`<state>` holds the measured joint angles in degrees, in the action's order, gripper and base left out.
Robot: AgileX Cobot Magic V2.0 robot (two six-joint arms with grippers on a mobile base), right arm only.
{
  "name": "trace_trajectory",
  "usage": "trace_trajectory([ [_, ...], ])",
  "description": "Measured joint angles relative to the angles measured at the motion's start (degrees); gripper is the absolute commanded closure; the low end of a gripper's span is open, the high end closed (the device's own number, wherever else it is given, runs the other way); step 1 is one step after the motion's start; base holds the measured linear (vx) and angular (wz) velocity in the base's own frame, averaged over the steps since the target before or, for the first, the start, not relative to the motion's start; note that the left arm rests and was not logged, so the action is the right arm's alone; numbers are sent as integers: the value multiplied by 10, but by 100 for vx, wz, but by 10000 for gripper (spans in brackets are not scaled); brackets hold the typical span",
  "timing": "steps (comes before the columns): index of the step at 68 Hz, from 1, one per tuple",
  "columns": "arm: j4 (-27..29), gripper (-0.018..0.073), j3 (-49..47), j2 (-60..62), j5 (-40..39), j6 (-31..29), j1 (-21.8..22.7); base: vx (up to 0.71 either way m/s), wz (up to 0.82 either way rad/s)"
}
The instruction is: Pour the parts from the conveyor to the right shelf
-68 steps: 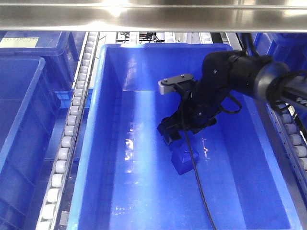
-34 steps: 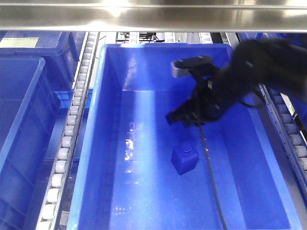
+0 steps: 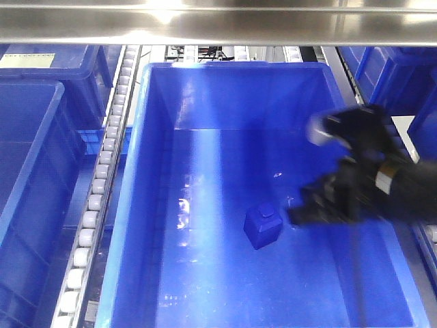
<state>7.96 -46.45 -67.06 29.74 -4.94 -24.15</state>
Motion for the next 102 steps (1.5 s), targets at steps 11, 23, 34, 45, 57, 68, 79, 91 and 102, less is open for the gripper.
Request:
trace_trajectory([
  [11, 0, 570, 60, 107, -18, 0, 0, 0, 0],
  [23, 0, 570, 84, 193, -6, 0, 0, 0, 0],
  [34, 0, 570, 105, 265, -2, 0, 1, 0, 0],
  [45, -1, 570, 162, 362, -81, 0, 1, 0, 0],
  [57, -1, 570, 238, 452, -114, 0, 12, 0, 0],
  [68, -1, 570, 297, 531, -116, 0, 110, 0, 0],
  [79, -1, 570, 341, 612, -119, 0, 204, 0, 0],
  [91, -1, 570, 407, 675, -127, 0, 233, 0, 0],
  [102, -8, 570, 474, 678, -176, 0, 234, 0, 0],
])
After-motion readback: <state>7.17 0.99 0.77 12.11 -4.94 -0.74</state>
